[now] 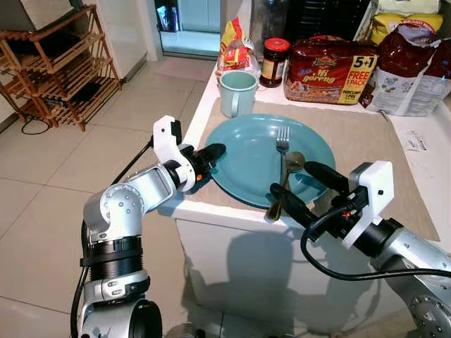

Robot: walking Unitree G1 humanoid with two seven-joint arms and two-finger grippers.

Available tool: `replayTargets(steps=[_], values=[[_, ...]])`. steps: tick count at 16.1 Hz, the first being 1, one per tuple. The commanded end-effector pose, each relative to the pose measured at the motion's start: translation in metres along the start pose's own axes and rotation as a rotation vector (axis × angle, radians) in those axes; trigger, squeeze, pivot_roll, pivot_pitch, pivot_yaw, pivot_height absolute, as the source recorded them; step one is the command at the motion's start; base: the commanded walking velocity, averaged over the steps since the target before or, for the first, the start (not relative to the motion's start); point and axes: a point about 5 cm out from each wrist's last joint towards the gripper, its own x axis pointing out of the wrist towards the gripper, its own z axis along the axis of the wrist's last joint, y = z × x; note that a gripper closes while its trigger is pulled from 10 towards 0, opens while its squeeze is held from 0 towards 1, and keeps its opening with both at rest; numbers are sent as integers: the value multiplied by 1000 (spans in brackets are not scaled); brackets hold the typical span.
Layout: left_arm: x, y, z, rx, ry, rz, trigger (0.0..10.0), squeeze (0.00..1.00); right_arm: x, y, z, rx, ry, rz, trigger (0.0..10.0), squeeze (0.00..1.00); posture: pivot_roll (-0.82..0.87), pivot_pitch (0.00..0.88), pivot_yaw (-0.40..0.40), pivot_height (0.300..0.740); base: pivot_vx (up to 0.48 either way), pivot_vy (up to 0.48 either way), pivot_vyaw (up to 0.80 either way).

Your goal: Setting the table

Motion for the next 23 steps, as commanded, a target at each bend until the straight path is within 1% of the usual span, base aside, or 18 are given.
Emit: replayTargets(steps=[1, 5, 11, 13, 15, 17, 18, 20, 21, 22, 23], values=[[2, -4, 5, 1, -14, 1, 0, 0, 1, 1, 2, -21, 4, 3, 10000, 0, 10, 8, 37, 740, 0, 0, 0], [5, -7, 6, -23, -21, 5, 0, 0, 1, 1, 3, -23, 4, 4, 10000, 0, 9, 4, 38, 740, 0, 0, 0], [7, -13, 6, -23, -18, 15, 0, 0, 2, 1, 2, -25, 3, 1, 10000, 0, 4, 0, 44, 740, 0, 0, 0], [10, -13, 12, 10, -62, 72, 0, 0, 2, 1, 1, -27, 3, 0, 10000, 0, 2, 0, 44, 740, 0, 0, 0], [12, -13, 15, 33, -70, 92, 0, 0, 2, 1, 1, -30, 5, -2, 10000, 0, 0, 0, 46, 740, 0, 0, 0], [14, -18, 21, 67, -97, 90, 0, 0, 2, 0, 0, -37, 9, -2, 10000, 0, -1, 0, 46, 740, 0, 0, 0], [15, -23, 24, 128, -101, 87, 0, 0, 3, -1, 0, -39, 7, -5, 10000, 0, 0, 0, 45, 740, 0, 0, 0], [17, -30, 27, 183, -119, 88, 0, 0, 3, -3, 1, -43, 5, -10, 10000, 0, 4, 0, 44, 740, 0, 0, 0], [17, -31, 29, 198, -130, 92, 0, 0, 4, -4, 1, -45, 4, -11, 10000, 0, 4, 0, 43, 740, 0, 0, 0], [17, -32, 32, 251, -148, 112, 0, 0, 4, -4, 2, -47, 1, -13, 10000, 0, 5, 0, 42, 740, 0, 0, 0], [17, -33, 33, 279, -153, 116, 0, 0, 5, -4, 2, -48, -1, -13, 10000, 0, 6, 0, 41, 740, 0, 0, 0]])
